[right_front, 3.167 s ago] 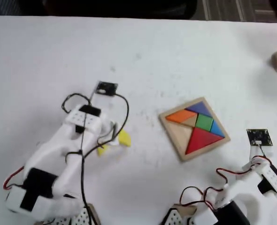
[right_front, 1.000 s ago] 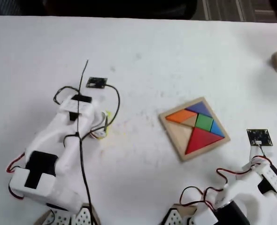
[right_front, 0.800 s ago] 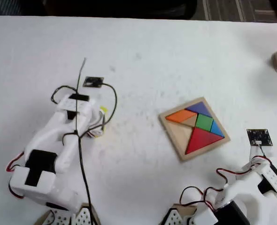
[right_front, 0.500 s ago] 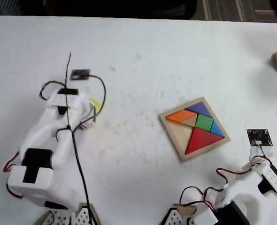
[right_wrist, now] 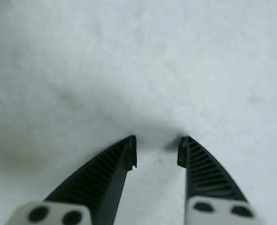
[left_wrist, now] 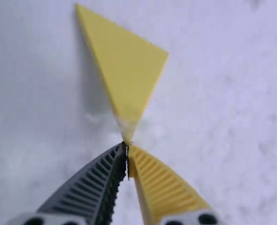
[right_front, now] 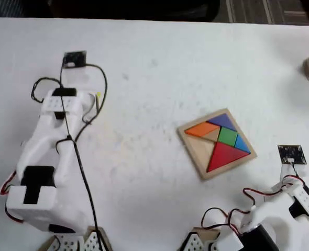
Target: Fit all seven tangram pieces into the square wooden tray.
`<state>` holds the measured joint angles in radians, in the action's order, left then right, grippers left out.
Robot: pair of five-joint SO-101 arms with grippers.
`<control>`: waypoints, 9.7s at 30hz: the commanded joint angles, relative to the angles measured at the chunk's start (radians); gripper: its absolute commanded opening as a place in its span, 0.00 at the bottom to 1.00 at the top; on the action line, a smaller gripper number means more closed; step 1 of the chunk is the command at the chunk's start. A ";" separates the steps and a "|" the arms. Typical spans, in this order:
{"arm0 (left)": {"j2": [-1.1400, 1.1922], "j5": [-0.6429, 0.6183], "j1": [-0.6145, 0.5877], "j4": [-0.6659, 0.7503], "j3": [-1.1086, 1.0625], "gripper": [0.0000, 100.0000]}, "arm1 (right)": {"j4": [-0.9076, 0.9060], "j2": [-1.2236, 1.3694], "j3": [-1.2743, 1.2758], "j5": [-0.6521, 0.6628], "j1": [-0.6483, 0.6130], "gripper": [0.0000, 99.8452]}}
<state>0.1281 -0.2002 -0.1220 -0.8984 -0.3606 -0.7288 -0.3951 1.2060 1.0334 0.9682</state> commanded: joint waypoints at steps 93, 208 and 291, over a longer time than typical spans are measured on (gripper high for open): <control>0.225 -0.462 -0.035 0.269 0.226 0.24 | -0.002 0.007 0.107 0.488 0.024 0.16; 0.855 -0.810 -0.285 0.196 1.071 0.02 | -0.024 0.018 0.123 1.163 0.369 0.09; -0.022 0.081 0.835 -0.433 0.488 0.02 | 0.320 0.018 0.049 0.422 0.318 0.09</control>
<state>0.3030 -0.1327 0.6038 -1.4876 0.2808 -0.4849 -0.3966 1.2628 1.4676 1.2704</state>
